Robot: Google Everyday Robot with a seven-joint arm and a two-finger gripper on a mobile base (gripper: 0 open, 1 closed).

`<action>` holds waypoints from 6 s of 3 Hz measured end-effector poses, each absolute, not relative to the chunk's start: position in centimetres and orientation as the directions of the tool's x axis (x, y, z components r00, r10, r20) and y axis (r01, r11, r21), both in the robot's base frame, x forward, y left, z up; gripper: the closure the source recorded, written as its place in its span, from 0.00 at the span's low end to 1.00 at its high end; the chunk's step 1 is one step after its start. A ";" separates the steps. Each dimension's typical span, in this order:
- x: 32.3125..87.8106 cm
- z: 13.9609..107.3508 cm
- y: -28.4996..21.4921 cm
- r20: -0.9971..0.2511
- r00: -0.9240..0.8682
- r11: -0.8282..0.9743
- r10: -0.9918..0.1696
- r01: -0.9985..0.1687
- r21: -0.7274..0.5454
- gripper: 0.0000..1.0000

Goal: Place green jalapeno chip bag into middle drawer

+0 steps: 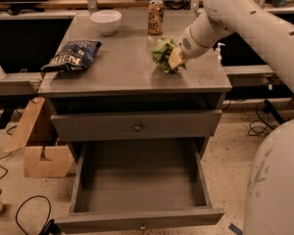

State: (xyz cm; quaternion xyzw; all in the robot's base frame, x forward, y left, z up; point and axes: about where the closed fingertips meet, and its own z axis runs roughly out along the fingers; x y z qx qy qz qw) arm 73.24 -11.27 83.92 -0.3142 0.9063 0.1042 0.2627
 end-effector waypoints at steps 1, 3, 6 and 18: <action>73.2 83.8 -11.2 -0.540 -0.665 0.780 -0.516 -0.625 0.025 1.00; 69.6 90.0 -12.5 -0.536 -0.584 0.741 -0.609 -0.661 -0.121 1.00; 49.0 93.5 -19.0 -0.569 -0.420 0.597 -0.707 -0.786 -0.162 1.00; 49.1 52.6 -7.5 -0.454 -0.676 0.520 -0.580 -0.737 0.433 0.36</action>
Offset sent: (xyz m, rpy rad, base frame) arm -0.0185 -0.0080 0.0705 -0.1180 -0.1038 0.0462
